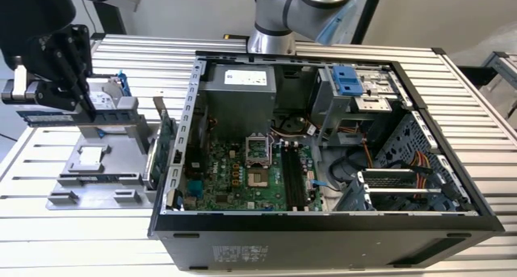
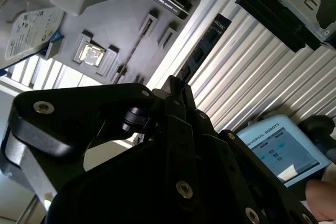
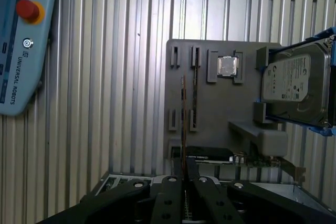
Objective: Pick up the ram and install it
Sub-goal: 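Pick up the ram and move it above insertion slot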
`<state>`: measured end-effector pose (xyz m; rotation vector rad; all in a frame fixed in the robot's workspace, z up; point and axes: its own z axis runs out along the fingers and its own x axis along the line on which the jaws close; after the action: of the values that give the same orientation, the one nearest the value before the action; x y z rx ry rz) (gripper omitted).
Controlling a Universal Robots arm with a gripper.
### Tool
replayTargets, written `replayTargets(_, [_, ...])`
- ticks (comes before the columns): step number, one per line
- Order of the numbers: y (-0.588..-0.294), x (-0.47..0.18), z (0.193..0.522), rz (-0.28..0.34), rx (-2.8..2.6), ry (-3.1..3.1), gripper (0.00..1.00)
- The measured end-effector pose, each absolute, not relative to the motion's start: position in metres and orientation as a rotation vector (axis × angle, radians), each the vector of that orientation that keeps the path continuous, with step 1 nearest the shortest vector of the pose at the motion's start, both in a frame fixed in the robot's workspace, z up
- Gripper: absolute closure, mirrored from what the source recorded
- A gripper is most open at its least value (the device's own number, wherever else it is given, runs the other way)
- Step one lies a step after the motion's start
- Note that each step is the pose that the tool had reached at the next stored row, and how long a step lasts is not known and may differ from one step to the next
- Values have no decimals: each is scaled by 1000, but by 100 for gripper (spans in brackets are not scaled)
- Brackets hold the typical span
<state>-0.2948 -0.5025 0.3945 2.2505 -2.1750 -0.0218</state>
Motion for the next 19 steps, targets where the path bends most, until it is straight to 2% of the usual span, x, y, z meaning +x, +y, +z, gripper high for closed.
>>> replayTargets(19, [-502,-285,394,-22,2250,-2175,100])
